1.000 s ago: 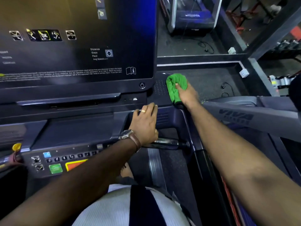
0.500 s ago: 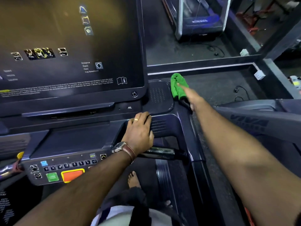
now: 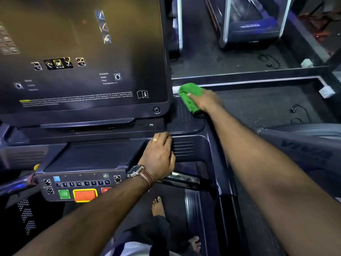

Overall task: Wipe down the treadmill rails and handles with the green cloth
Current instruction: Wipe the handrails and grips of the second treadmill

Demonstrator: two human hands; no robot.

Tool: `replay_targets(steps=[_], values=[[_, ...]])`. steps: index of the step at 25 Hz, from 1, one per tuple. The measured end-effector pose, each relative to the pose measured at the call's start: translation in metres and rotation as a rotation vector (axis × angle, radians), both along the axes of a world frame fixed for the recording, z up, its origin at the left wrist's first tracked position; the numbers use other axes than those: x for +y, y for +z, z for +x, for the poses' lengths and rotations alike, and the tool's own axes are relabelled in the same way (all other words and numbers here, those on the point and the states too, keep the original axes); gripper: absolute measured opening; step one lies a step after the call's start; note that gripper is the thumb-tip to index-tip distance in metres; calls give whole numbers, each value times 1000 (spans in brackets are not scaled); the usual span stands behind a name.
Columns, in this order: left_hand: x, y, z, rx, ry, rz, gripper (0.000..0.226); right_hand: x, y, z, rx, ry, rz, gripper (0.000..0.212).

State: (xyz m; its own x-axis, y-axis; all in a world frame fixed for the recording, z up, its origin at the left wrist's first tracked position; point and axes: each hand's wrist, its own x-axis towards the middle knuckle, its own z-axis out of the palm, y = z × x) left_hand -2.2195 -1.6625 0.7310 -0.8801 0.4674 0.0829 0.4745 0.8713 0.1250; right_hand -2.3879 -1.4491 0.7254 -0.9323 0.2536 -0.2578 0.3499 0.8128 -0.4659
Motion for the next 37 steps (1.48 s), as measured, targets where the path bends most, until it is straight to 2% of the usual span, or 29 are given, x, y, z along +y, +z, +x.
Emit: replay_targets(steps=[1, 3, 5, 8, 10, 13, 16, 18, 20, 22, 24, 26, 28, 30, 32, 34, 37], values=[[0, 0, 0, 4, 30, 12, 45, -21, 4, -4, 8, 141, 164, 71], [-1, 1, 1, 7, 100, 25, 43, -63, 8, 13, 49, 407, 327, 68], [-2, 0, 2, 20, 130, 37, 42, -66, 3, 43, 111, 533, 356, 67], [-3, -2, 1, 31, 134, 73, 44, -17, -11, 94, 225, 663, 351, 70], [-2, -3, 1, 46, 134, 78, 45, 7, -11, 92, 192, 631, 374, 71], [-3, -2, 1, 40, 137, 86, 46, -30, -3, 53, 79, 361, 363, 70], [-5, -3, 1, 43, 156, 121, 48, -72, -1, 74, 104, 431, 404, 68], [-6, -3, 1, 44, 173, 161, 49, -45, -11, 114, 185, 573, 462, 68], [-7, -3, 2, 56, 184, 202, 50, -3, -8, 134, 181, 671, 487, 71], [-8, -1, 2, 64, 180, 236, 52, 7, -5, 126, 112, 569, 454, 71], [-9, 0, 2, 74, 194, 256, 58, -28, -3, 114, 74, 390, 388, 69], [-8, 0, 0, 72, 222, 309, 64, -71, -4, 124, 114, 352, 400, 66], [-7, -2, 1, 55, 250, 364, 70, -78, -11, 153, 189, 484, 490, 61], [-8, -4, 0, 34, 271, 400, 73, -48, -18, 183, 183, 684, 613, 74], [-9, -3, -1, 4, 297, 446, 73, -21, -17, 197, 160, 840, 673, 78], [-9, -3, -3, 2, 318, 469, 72, -27, -15, 191, 150, 1003, 706, 71], [-10, -4, -2, 38, 331, 472, 68, -73, -7, 170, 195, 1215, 790, 48]])
